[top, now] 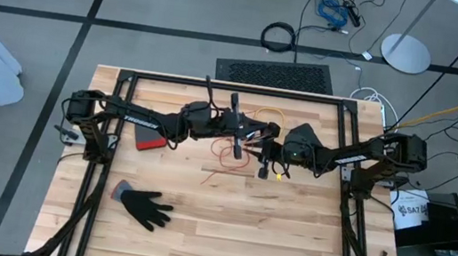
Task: Coil cords
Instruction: Coil the red wire into the spool
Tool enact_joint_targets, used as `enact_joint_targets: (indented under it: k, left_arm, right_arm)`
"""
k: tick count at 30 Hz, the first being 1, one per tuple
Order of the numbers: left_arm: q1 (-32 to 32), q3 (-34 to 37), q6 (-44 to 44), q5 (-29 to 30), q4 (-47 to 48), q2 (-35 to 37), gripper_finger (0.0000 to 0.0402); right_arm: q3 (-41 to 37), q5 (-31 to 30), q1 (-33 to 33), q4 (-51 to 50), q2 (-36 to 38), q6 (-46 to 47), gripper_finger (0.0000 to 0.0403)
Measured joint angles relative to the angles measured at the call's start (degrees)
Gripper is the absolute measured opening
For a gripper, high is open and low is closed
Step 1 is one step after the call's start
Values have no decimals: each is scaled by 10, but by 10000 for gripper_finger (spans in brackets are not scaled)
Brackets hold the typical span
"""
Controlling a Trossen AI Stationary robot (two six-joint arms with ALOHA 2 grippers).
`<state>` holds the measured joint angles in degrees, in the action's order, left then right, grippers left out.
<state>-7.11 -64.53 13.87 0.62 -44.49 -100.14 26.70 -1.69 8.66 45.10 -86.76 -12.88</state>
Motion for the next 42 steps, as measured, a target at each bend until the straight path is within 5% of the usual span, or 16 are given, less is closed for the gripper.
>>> enact_joint_targets:
  k: [7,20,42]
  left_arm:
    - [0,0,0,0,5,0,0]
    - [-3,0,30,0,95,17,0]
    - [-33,0,65,2,273,17,0]
  right_arm:
    - [0,-4,0,-4,0,-2,21]
    - [0,-119,21,-99,18,102,1]
    - [0,-162,35,-209,184,166,0]
